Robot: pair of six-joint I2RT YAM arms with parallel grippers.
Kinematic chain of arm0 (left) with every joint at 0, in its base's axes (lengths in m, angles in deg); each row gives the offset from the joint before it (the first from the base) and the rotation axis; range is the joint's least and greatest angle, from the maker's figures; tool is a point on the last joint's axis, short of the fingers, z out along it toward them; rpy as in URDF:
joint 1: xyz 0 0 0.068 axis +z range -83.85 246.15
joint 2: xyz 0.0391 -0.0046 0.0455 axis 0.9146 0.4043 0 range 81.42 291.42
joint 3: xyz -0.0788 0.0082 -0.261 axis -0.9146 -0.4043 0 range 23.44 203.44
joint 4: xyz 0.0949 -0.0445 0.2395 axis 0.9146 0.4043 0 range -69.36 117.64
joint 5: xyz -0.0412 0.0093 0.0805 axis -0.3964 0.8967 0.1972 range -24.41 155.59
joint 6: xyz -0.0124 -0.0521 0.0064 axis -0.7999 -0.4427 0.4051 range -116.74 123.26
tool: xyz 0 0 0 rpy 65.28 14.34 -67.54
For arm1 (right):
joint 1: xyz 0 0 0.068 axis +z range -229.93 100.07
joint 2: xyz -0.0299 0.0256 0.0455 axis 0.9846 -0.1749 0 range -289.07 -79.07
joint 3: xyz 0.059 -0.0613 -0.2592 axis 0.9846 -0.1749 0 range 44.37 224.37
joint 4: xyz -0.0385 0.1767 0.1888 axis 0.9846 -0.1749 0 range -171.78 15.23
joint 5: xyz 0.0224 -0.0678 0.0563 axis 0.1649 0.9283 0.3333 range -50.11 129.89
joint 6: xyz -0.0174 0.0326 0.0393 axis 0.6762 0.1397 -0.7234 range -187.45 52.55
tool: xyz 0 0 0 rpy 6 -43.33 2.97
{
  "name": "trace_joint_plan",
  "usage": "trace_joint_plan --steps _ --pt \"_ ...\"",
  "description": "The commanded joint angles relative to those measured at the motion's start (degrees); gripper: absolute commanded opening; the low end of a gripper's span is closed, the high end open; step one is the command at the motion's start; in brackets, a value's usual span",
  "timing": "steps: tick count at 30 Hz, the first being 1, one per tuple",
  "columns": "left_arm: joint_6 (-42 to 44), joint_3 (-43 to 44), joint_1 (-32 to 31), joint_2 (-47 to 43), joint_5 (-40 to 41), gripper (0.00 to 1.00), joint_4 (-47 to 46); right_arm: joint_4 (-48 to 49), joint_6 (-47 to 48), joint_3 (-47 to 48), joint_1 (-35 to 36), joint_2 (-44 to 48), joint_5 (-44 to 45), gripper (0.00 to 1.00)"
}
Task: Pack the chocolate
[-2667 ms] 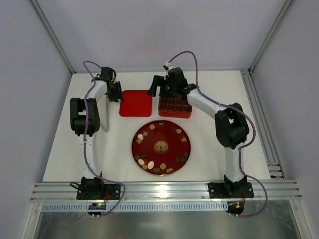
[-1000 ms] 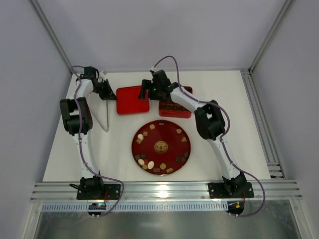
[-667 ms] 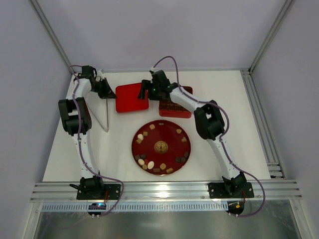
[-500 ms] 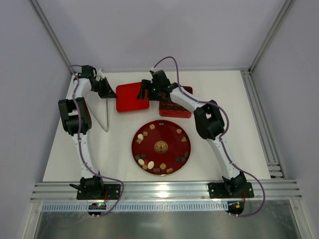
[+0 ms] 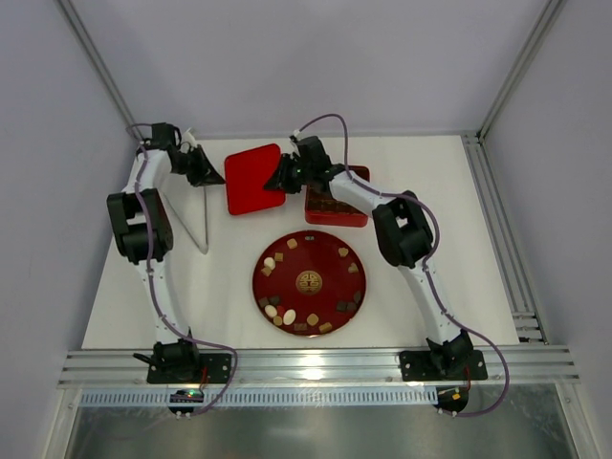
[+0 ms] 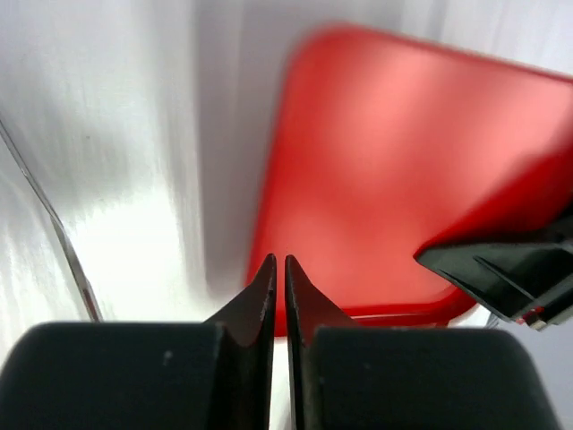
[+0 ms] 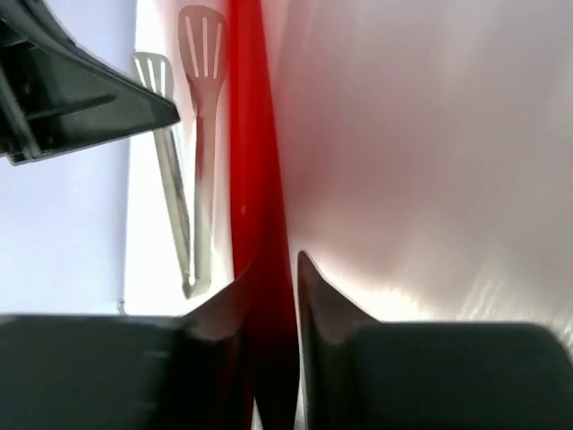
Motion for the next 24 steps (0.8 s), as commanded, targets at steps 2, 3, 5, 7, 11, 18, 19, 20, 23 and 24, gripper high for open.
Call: trace_joint_plan --steps 2,3,5,7,11,18,19,20,23,24 --pt "-1.3 -0.9 -0.61 -9.35 -3.41 0.08 -2.82 7.13 -4.61 -3.72 -0.73 8.38 -3.55 0.1" --pt "-0.95 -1.33 -1.04 -10.06 -3.14 0.17 -2.82 8.18 -4.78 -5.82 -0.91 9.26 -3.72 0.07" --pt "0.1 -2.65 -1.66 -13.04 -1.13 0.28 -2.91 9.33 -5.49 -7.68 -1.09 12.16 -3.72 0.04" --pt "1.33 -3.62 -2.88 -15.42 0.63 0.38 -3.09 9.95 -6.45 -9.88 -1.43 14.79 -4.24 0.04" --pt "3.18 -6.69 -6.04 -23.14 3.54 0.54 -4.75 9.78 -7.68 -12.43 -2.14 19.54 -4.86 0.04" --pt "16.88 -21.97 -24.14 -47.98 26.44 0.66 -16.77 -0.75 -8.31 -10.77 -5.74 27.01 -6.97 0.04" --pt "17.59 -27.74 -25.99 -50.47 28.31 0.68 -22.72 -5.29 -7.69 -10.15 -6.18 27.8 -7.23 0.04" --pt "18.12 -30.32 -29.31 -53.11 29.98 0.73 -25.82 -7.34 -7.08 -9.8 -7.58 28.86 -7.58 0.04" --pt "21.37 -38.5 -33.81 -59.89 36.49 0.76 -35.59 -11.57 -7.33 -11.45 -10.65 32.72 -9.16 0.04" --pt "21.99 -40.34 -34.96 -60.86 37.29 0.77 -37.52 -12.54 -7.25 -11.72 -11.36 34.74 -9.34 0.04"
